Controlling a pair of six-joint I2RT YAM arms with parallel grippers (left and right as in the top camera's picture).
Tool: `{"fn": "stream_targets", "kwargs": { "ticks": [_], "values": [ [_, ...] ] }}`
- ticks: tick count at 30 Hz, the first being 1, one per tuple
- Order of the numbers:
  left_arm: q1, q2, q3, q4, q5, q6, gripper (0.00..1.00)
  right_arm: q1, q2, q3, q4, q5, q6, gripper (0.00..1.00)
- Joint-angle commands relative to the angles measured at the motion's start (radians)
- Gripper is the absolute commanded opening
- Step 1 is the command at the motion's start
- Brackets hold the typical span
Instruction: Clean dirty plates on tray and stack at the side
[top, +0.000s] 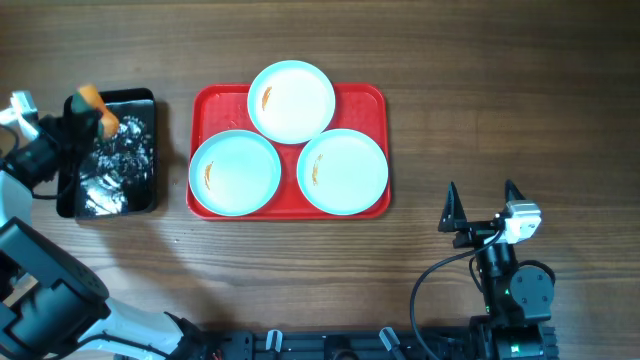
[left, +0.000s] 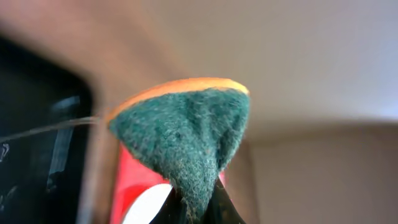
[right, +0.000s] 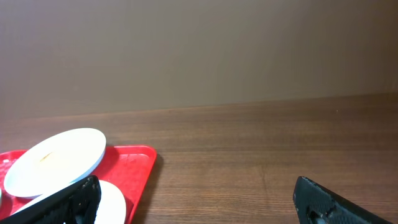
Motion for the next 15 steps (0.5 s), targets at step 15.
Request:
{"fn": "stream_targets", "kwargs": {
  "ticks": [15],
  "values": [
    [0.0,-0.01,0.006,-0.166,-0.524,0.011,0.04,-0.004,-0.005,-0.001,0.005,-0.008,0.008,1.0]
  ]
}}
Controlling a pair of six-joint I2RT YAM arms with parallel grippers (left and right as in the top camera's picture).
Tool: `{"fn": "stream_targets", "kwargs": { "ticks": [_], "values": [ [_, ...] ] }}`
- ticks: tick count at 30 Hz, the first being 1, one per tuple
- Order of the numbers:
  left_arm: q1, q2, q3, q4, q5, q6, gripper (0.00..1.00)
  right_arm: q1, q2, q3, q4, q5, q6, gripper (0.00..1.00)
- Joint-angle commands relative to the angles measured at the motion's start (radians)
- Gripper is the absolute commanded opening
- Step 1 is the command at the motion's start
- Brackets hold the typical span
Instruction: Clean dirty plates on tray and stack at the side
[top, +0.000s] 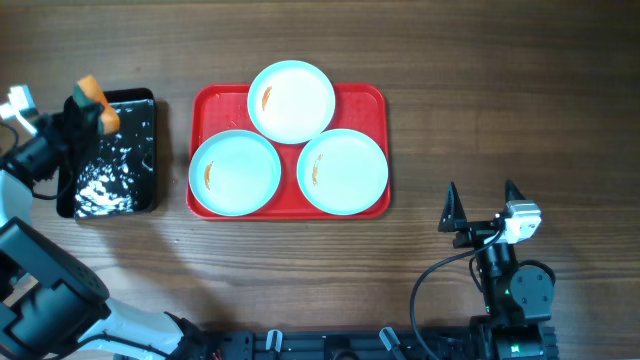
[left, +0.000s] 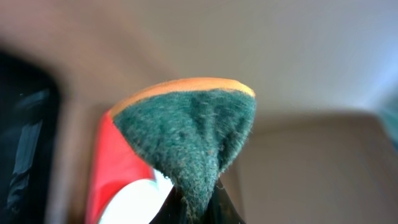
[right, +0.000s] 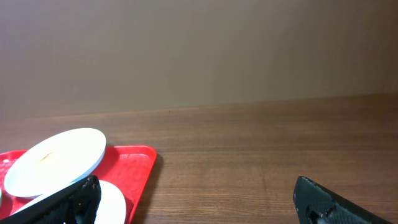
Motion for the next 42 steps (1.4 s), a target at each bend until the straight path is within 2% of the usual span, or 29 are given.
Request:
{"fn": "stream_targets", "kwargs": {
  "ticks": [1,2,3,5,7,10,12,14,17,18,20,23,25,27,31,33,34,36,38,39,40,42],
  "values": [
    [0.0,-0.01,0.003,-0.114,-0.617,0.012,0.04,-0.004,-0.005,-0.001,0.005,-0.008,0.008,1.0],
    [0.0,-0.01,0.003,-0.134,-0.695,0.011,0.04,-0.004,-0.005,-0.001,0.005,-0.008,0.008,1.0],
    [0.003,-0.01,0.003,-0.138,-0.706,0.0,0.04,-0.004,-0.005,-0.001,0.005,-0.008,0.008,1.0],
    [0.009,-0.01,0.003,-0.114,-0.603,-0.055,0.04,-0.004,-0.005,-0.001,0.005,-0.008,0.008,1.0],
    [0.013,-0.01,0.003,-0.055,-0.377,-0.068,0.04,-0.004,-0.005,-0.001,0.005,-0.008,0.008,0.99],
    [0.011,-0.01,0.003,0.112,0.031,-0.086,0.04,-0.004,-0.005,-0.001,0.005,-0.008,0.008,1.0],
    [0.008,-0.01,0.003,0.212,0.127,-0.175,0.04,-0.004,-0.005,-0.001,0.005,-0.008,0.008,1.0],
    [0.007,-0.01,0.003,0.256,0.13,-0.272,0.04,-0.004,-0.005,-0.001,0.005,-0.008,0.008,1.0],
    [0.007,-0.01,0.003,0.255,0.111,-0.266,0.04,-0.004,-0.005,-0.001,0.005,-0.008,0.008,1.0],
    [0.007,-0.01,0.003,0.232,0.078,-0.219,0.04,-0.004,-0.005,-0.001,0.005,-0.008,0.008,1.0],
    [0.006,-0.01,0.002,0.1,-0.129,-0.106,0.04,-0.004,-0.005,-0.001,0.005,-0.008,0.008,1.0],
    [0.002,0.003,0.002,-0.101,-0.597,-0.105,0.04,-0.004,-0.005,-0.001,0.005,-0.008,0.008,1.0],
    [0.0,0.011,0.002,-0.153,-0.71,-0.104,0.04,-0.004,-0.005,-0.001,0.005,-0.008,0.008,1.0],
    [0.004,0.007,0.003,-0.149,-0.608,-0.132,0.04,-0.004,-0.005,-0.001,0.005,-0.008,0.008,1.0],
    [0.005,-0.005,0.003,0.037,-0.077,-0.164,0.04,-0.004,-0.005,-0.001,0.005,-0.008,0.008,1.0],
    [0.002,-0.008,0.003,0.182,0.085,-0.296,0.04,-0.004,-0.005,-0.001,0.005,-0.008,0.008,0.99],
    [0.002,-0.009,0.003,0.234,0.117,-0.368,0.04,-0.004,-0.005,-0.001,0.005,-0.008,0.008,1.0],
    [0.002,-0.01,0.003,0.288,0.142,-0.443,0.04,-0.004,-0.005,-0.001,0.005,-0.008,0.008,1.0],
    [0.002,-0.01,0.003,0.288,0.14,-0.43,0.04,-0.004,-0.005,-0.001,0.005,-0.008,0.008,1.0],
    [0.002,-0.008,0.002,0.219,0.066,-0.255,0.04,-0.004,-0.005,-0.001,0.005,-0.008,0.008,1.0],
    [0.002,-0.008,0.002,0.142,-0.024,-0.187,0.04,-0.004,-0.005,-0.001,0.005,-0.008,0.008,1.0],
    [-0.001,-0.004,0.002,-0.018,-0.311,-0.169,0.04,-0.004,-0.005,-0.001,0.005,-0.008,0.008,1.0]
  ]
}}
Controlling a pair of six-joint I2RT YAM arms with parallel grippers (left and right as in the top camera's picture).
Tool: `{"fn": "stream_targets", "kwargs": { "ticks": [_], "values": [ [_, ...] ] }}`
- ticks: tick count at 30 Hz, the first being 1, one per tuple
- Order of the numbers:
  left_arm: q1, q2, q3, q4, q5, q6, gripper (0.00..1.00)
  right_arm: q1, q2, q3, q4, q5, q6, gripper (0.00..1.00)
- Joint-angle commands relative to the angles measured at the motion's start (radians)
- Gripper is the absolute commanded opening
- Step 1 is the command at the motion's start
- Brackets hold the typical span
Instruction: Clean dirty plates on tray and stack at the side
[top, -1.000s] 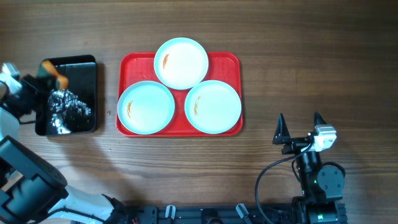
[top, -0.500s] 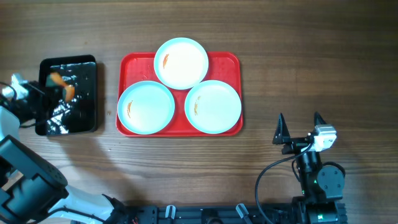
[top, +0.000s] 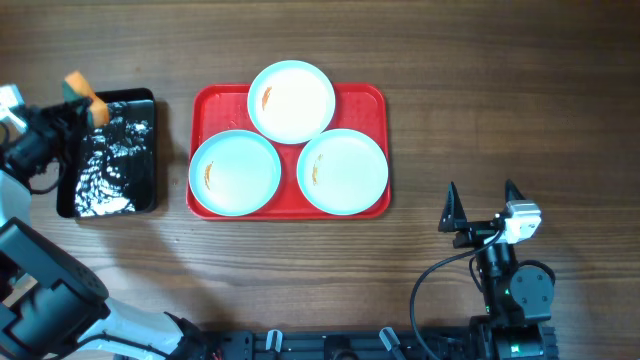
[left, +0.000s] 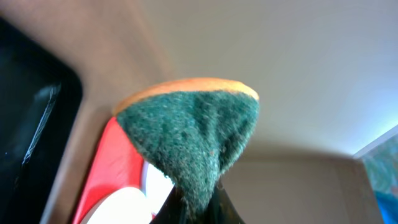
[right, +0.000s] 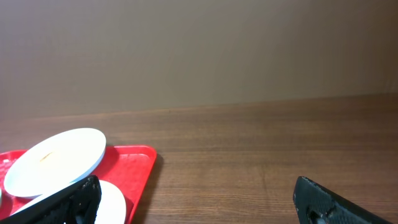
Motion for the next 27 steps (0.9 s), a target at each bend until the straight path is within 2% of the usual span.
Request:
{"fn": "stream_targets", "kwargs": {
  "ticks": [1,3,5,7,9,13,15,18,20,22,23,24,26,27],
  "values": [
    [-0.01,-0.001,-0.004,-0.221,-0.453,0.128,0.04,-0.004,-0.005,-0.001,0.005,-0.008,0.008,1.0],
    [-0.017,0.006,-0.004,-0.298,-0.61,0.129,0.04,-0.004,-0.005,-0.001,0.005,-0.008,0.008,1.0],
    [-0.017,0.005,-0.003,-0.311,-0.607,0.128,0.04,-0.004,-0.005,-0.001,0.005,-0.008,0.008,1.0],
    [-0.01,-0.003,-0.003,-0.297,-0.476,0.124,0.04,-0.004,-0.005,-0.001,0.005,-0.008,0.008,1.0],
    [-0.003,-0.01,-0.003,-0.236,-0.272,0.088,0.04,-0.004,-0.005,-0.001,0.005,-0.008,0.008,1.0],
    [-0.001,-0.013,-0.003,-0.039,0.035,-0.11,0.04,-0.004,-0.005,-0.001,0.005,-0.008,0.008,1.0],
    [-0.004,-0.013,-0.003,0.04,0.09,-0.201,0.04,-0.004,-0.005,-0.001,0.005,-0.008,0.008,1.0],
    [-0.003,-0.013,-0.003,0.062,0.091,-0.21,0.04,-0.004,-0.005,-0.001,0.005,-0.008,0.008,1.0],
    [-0.004,-0.012,-0.003,0.034,0.033,-0.119,0.04,-0.004,-0.005,-0.001,0.005,-0.008,0.008,1.0],
    [-0.006,-0.012,-0.003,-0.094,-0.163,0.023,0.04,-0.004,-0.005,-0.001,0.005,-0.008,0.008,1.0],
    [-0.009,-0.01,-0.003,-0.155,-0.277,0.039,0.04,-0.004,-0.005,-0.001,0.005,-0.008,0.008,1.0],
    [-0.017,-0.003,-0.003,-0.247,-0.492,0.039,0.04,-0.004,-0.005,-0.001,0.005,-0.008,0.008,1.0],
    [-0.031,0.009,-0.003,-0.324,-0.691,0.018,0.04,-0.004,-0.005,-0.001,0.005,-0.008,0.008,1.0],
    [-0.038,0.014,-0.004,-0.344,-0.733,0.017,0.04,-0.004,-0.005,-0.001,0.005,-0.008,0.008,1.0]
  ]
}}
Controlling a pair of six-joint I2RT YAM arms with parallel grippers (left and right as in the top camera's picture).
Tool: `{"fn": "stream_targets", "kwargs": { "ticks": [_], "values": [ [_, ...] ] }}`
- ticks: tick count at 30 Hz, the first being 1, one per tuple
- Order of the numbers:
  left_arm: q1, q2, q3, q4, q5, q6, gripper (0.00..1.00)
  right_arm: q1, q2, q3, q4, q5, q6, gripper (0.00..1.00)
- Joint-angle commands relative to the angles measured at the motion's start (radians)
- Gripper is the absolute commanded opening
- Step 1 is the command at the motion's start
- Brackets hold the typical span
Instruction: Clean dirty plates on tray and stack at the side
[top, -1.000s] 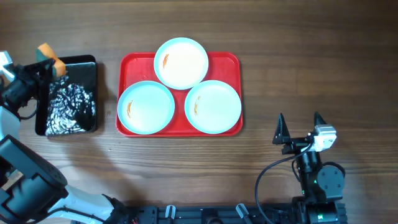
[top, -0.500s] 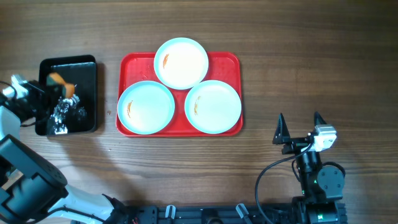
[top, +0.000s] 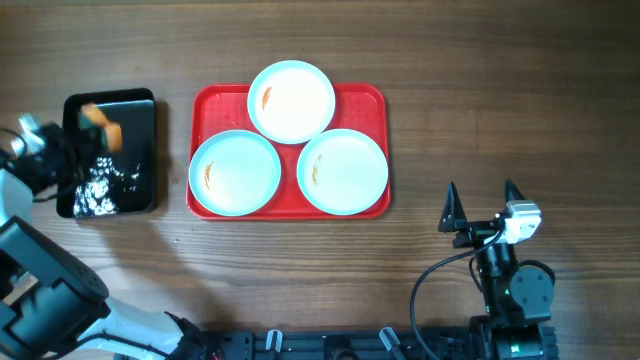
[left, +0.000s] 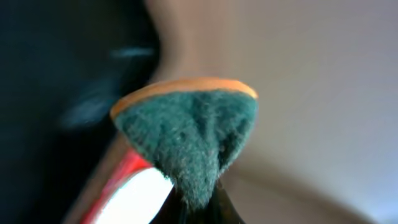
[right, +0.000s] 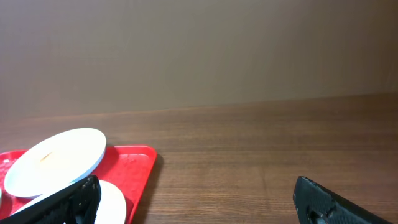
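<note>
Three white plates with orange smears lie on the red tray (top: 372, 98): one at the back (top: 291, 101), one front left (top: 235, 172), one front right (top: 343, 171). My left gripper (top: 88, 135) is shut on a green-and-orange sponge (left: 186, 134), which hangs over the black water tub (top: 140, 180), blurred. In the left wrist view the sponge fills the middle, with a plate (left: 134, 202) and the tray edge behind it. My right gripper (top: 482, 205) stands open near the front right, apart from the tray.
The black tub with water sits left of the tray on the wooden table (top: 500, 90). The right wrist view shows the tray corner (right: 140, 158) and a plate (right: 56, 160) at left, bare wood ahead.
The left gripper with the sponge has moved from the tub's back left corner to over the tub's middle, lower and nearer the water. The right arm has not moved.
The left gripper held the sponge over the tub's back edge, with the water rippling. It stayed there, then stood at the tub's back left corner, and now sits over the tub again. Plates, tray and right arm have kept still.
</note>
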Motion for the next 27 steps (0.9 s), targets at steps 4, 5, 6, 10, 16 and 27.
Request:
{"fn": "stream_targets", "kwargs": {
  "ticks": [4,5,6,10,16,27],
  "values": [
    [-0.027,0.007,0.0,-0.058,-0.268,0.051,0.04,-0.004,-0.005,-0.001,0.005,-0.008,0.008,1.0],
    [-0.025,0.006,0.0,-0.034,-0.18,0.051,0.04,-0.004,-0.005,-0.001,0.005,-0.008,0.008,1.0],
    [-0.022,0.005,0.0,-0.005,-0.08,0.05,0.04,-0.004,-0.005,-0.001,0.005,-0.008,0.008,1.0],
    [-0.022,0.005,0.0,0.136,0.192,-0.101,0.04,-0.004,-0.005,-0.001,0.005,-0.008,0.008,1.0],
    [-0.029,0.005,0.0,0.249,0.299,-0.226,0.04,-0.004,-0.005,-0.001,0.005,-0.008,0.008,1.0],
    [-0.055,0.008,0.0,-0.072,-0.653,0.106,0.04,-0.004,-0.005,-0.001,0.005,-0.008,0.008,1.0]
  ]
}}
